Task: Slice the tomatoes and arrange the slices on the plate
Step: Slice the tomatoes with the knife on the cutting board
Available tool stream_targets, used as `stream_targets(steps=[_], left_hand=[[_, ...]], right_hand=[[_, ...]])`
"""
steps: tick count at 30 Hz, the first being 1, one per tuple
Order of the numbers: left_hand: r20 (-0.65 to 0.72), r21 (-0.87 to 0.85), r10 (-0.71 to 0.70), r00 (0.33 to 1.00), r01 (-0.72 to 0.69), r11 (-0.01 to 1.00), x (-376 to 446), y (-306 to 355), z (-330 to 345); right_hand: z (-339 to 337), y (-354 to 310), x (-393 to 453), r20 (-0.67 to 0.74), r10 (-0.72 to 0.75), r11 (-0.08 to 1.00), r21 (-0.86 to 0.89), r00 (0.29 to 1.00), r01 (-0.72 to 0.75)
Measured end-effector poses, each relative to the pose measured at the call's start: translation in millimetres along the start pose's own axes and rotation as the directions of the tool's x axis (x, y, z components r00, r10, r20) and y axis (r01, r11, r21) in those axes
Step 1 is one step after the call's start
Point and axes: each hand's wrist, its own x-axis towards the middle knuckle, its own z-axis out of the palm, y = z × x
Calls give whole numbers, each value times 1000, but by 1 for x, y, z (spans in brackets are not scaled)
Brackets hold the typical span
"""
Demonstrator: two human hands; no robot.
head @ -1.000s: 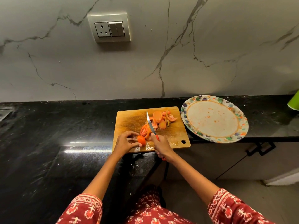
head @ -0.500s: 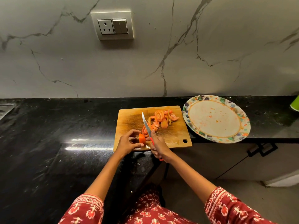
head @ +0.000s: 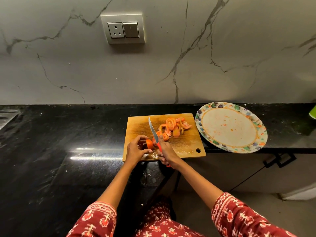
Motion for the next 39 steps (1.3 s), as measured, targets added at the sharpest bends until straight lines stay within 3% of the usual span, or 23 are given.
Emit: stream_targets(steps=[8, 13, 17, 22, 31, 39], left_hand=[[4, -145, -91, 996, 90, 985, 0, 1, 0], [116, -130, -99, 988, 114, 985, 4, 1, 0], [118, -168, -124, 985, 142, 975, 5, -1, 0], [91, -218, -140, 986, 157, 963, 2, -2, 6], [59, -212, -157, 986, 166, 963, 2, 0, 8], [42, -205, -152, 987, 158, 966, 3, -1, 10]], right_hand=[[-1, -2, 0, 1, 7, 999, -41, 1000, -7], [2, -2, -7, -49, -22, 975, -221, 999, 11], [5, 4, -14, -195, -208, 834, -547, 958, 69], [9, 10, -31, -222, -183, 654, -754, 958, -50], [21, 3, -43, -214, -146, 507, -855, 966, -113], [24, 3, -46, -225, -167, 497, -860, 960, -115]])
